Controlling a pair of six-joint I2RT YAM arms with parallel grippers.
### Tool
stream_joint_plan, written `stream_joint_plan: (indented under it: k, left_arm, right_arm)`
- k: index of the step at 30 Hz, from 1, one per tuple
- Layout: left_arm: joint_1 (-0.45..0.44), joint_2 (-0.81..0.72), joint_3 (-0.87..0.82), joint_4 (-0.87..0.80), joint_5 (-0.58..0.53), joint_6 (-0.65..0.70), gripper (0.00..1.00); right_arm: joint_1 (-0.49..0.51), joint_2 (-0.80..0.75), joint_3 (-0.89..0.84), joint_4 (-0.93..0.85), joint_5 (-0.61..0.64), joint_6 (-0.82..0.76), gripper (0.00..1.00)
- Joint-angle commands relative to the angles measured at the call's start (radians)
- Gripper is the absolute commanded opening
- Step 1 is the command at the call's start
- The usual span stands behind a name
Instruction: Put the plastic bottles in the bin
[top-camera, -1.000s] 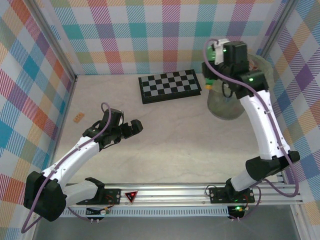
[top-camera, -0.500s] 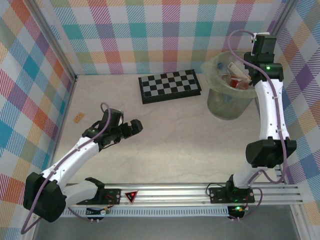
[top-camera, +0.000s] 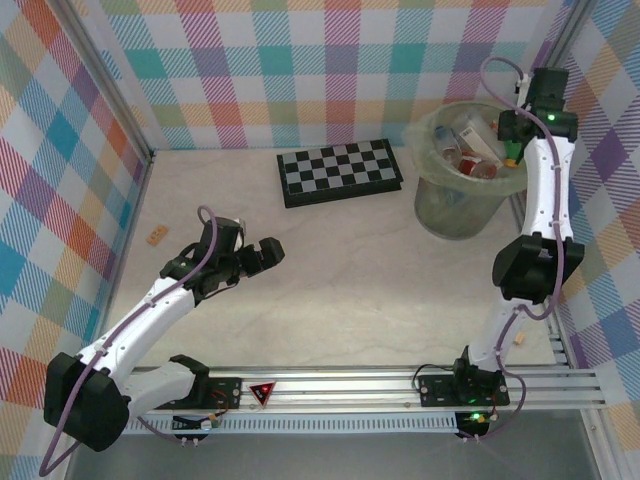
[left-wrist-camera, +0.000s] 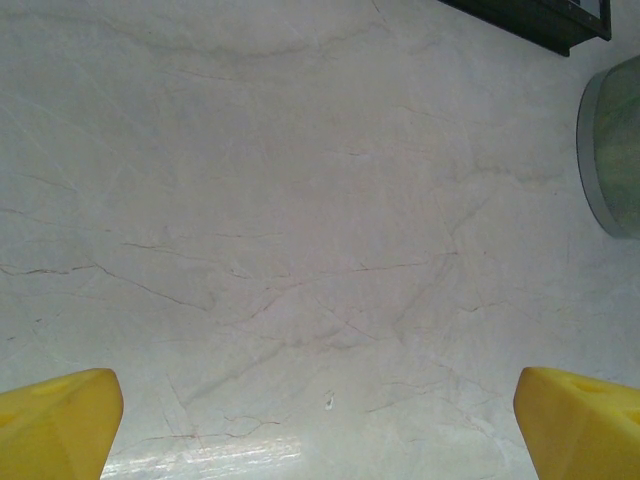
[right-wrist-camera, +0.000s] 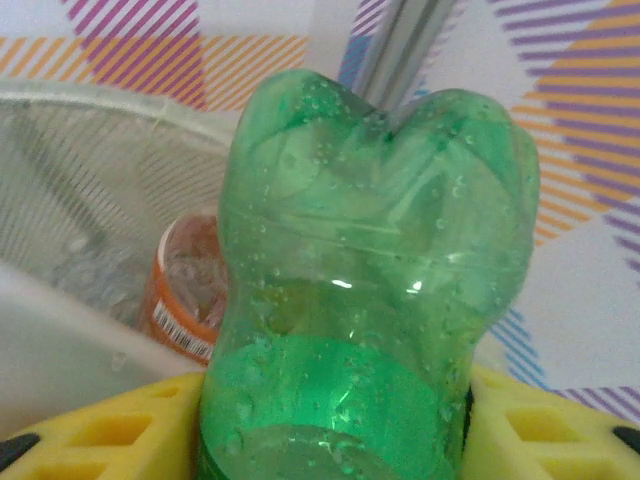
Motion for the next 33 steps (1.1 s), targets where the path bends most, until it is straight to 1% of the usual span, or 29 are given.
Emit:
stream_joint_plan:
  k: [1,5,11,14,15,18,23,27,29,31,33]
  left_arm:
    - [0.008,0.005,-0.006,-0.004,-0.006,0.001,1.00]
    - [0.009,0.014,-0.005,-0.002,-0.005,0.001,1.00]
    - [0.008,0.032,-0.006,0.016,0.005,0.000,1.00]
    - [0.008,0.034,-0.007,0.022,0.007,-0.001,1.00]
    - [0.009,0.033,-0.007,0.022,0.007,-0.002,1.00]
    - [0.008,0.028,-0.011,0.019,0.007,-0.002,1.00]
    - [0.008,0.017,-0.006,0.006,0.000,0.004,1.00]
    - [0.009,0.023,-0.005,0.012,0.001,0.002,1.00]
    - [0.008,0.030,-0.005,0.023,0.008,-0.001,1.00]
    - [0.008,0.036,-0.004,0.028,0.013,-0.003,1.00]
    - [0.008,0.039,0.000,0.029,0.015,-0.002,1.00]
  right_arm:
    - [-0.010,0.027,0.007,-0.156,-0.225,-0.003,0.58]
    - [-0.012,0.048,0.029,-0.236,-0.278,0.013,0.59]
    - [-0.012,0.084,0.080,-0.375,-0.263,0.071,0.61]
    - [-0.014,0.098,0.086,-0.412,-0.272,0.097,0.61]
    - [-0.014,0.105,0.091,-0.424,-0.280,0.131,0.61]
    - [-0.013,0.135,0.109,-0.471,-0.334,0.161,0.62]
    - [-0.012,0.110,0.113,-0.435,-0.317,0.198,0.73]
    - [-0.012,0.105,0.196,-0.431,-0.285,0.208,0.87]
    - [-0.012,0.102,0.226,-0.431,-0.264,0.210,0.91]
    - [-0.012,0.082,0.218,-0.408,-0.247,0.213,0.94]
    - [-0.013,0.058,0.207,-0.378,-0.242,0.215,0.95]
